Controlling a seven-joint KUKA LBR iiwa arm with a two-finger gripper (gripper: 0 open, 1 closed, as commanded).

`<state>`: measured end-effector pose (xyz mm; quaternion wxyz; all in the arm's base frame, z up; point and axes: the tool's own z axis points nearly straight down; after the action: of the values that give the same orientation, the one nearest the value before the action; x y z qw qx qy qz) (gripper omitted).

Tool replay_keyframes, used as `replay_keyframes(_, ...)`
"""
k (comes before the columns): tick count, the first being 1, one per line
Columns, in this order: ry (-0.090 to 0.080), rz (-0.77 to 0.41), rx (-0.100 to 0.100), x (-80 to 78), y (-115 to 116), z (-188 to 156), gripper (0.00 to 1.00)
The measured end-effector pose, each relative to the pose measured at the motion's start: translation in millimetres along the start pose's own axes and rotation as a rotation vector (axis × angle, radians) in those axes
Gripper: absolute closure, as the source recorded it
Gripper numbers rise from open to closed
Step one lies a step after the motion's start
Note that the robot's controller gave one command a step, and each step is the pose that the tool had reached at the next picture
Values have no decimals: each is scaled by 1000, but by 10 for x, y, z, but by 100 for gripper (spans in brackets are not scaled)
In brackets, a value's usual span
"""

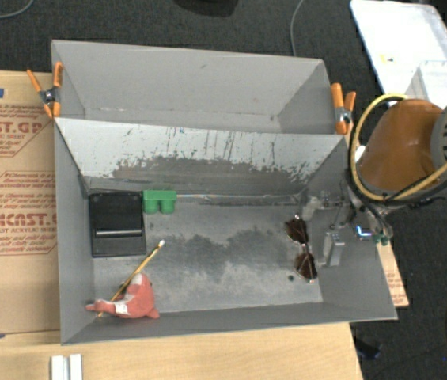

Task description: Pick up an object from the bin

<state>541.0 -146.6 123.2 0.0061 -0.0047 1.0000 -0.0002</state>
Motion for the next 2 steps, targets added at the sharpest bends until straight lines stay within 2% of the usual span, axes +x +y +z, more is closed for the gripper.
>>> replay_keyframes(1,10,-131,-1,-159,6,244,0)
replay_keyframes(2,0,-70,0,-252,58,512,0)
